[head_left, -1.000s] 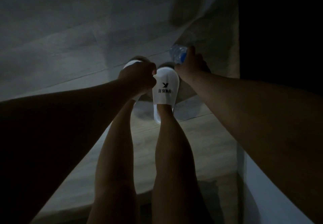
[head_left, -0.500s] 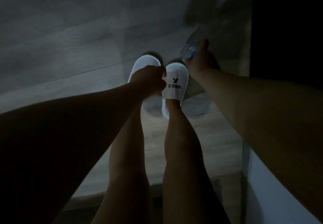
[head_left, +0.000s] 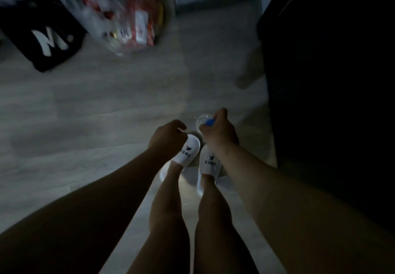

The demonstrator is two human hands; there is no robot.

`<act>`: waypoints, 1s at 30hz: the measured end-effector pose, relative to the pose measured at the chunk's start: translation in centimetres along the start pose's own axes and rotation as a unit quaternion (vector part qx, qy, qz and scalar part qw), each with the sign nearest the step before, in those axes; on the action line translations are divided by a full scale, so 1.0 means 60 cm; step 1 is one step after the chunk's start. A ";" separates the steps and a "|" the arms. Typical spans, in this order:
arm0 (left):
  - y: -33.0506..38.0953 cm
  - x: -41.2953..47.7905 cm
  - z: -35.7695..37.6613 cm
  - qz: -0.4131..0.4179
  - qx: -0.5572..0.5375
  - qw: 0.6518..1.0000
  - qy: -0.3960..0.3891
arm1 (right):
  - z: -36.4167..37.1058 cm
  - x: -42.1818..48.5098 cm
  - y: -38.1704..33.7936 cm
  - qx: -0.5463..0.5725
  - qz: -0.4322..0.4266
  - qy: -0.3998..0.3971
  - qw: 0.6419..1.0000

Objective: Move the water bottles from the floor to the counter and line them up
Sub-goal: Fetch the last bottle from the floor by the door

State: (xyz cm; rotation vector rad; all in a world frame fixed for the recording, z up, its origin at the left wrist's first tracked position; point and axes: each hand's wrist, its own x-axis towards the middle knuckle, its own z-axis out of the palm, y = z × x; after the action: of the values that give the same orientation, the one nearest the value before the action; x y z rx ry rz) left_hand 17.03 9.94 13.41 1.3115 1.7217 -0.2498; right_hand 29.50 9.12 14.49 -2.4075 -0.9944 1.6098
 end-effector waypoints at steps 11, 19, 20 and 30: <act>0.080 -0.180 -0.224 -0.059 -0.467 0.868 0.156 | -0.112 -0.240 -0.228 0.137 -0.213 0.041 0.966; 0.040 -0.289 -0.353 -0.110 -0.734 0.655 0.141 | -0.104 -0.380 -0.379 0.227 -0.299 -0.020 0.927; 0.029 -0.299 -0.372 -0.106 -0.769 0.615 0.138 | -0.095 -0.394 -0.396 0.225 -0.317 -0.040 0.921; -0.154 -0.418 -0.588 -0.044 -0.858 0.499 0.111 | 0.058 -0.514 -0.565 0.161 -0.373 -0.131 0.904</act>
State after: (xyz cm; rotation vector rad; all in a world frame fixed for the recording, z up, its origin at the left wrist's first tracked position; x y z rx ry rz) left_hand -9.76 12.19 48.58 -0.3490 1.1827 1.3619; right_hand 3.34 17.79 51.25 -1.3542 -1.3342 1.6218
